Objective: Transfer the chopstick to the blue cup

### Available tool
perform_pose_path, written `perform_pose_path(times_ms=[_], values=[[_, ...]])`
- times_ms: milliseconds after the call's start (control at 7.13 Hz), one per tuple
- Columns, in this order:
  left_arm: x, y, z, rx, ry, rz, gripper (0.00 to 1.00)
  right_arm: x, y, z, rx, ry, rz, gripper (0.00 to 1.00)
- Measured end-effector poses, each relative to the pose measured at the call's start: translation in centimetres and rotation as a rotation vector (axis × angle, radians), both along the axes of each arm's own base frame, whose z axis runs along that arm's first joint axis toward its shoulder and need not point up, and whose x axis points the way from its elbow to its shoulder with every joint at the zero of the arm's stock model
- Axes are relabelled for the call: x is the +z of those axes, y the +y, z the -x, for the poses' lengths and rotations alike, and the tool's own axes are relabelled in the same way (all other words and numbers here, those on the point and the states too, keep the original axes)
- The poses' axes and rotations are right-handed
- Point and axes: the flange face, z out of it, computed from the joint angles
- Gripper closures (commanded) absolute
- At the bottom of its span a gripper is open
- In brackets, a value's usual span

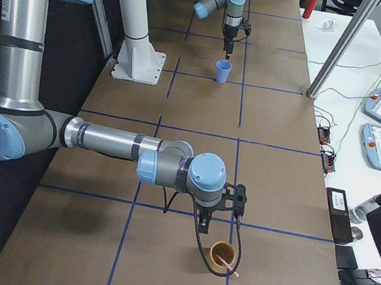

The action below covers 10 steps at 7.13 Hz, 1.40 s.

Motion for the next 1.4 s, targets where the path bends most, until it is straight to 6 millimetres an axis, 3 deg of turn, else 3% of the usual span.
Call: perform_pose_path(times_ms=[140, 280, 421, 701, 841, 1122, 1402], values=[[0.5, 0.6, 4.5, -0.032, 0.029, -0.023, 0.00, 0.0, 0.0, 0.1, -0.001, -0.018, 0.001, 0.00], [2.1, 1.1, 8.7, -0.056, 0.034, -0.051, 0.00, 0.2, 0.0, 0.2, -0.004, -0.024, -0.001, 0.00], [5.2, 1.5, 12.7, -0.047, 0.001, -0.110, 0.00, 0.7, 0.1, 0.2, -0.010, -0.025, 0.002, 0.00], [12.0, 1.4, 19.5, 0.044, -0.112, -0.267, 0.00, 3.9, 0.8, -1.1, -0.014, -0.027, 0.018, 0.00], [14.1, 0.9, 21.9, 0.081, -0.149, -0.303, 0.00, 5.7, 0.7, -2.2, -0.001, -0.023, 0.015, 0.00], [15.6, 0.2, 23.5, 0.123, -0.151, -0.295, 0.00, 9.0, -1.0, -4.0, 0.039, -0.008, 0.009, 0.00], [15.8, 0.2, 23.7, 0.131, -0.146, -0.288, 0.00, 8.7, -3.8, -5.1, 0.077, 0.021, 0.015, 0.00]])
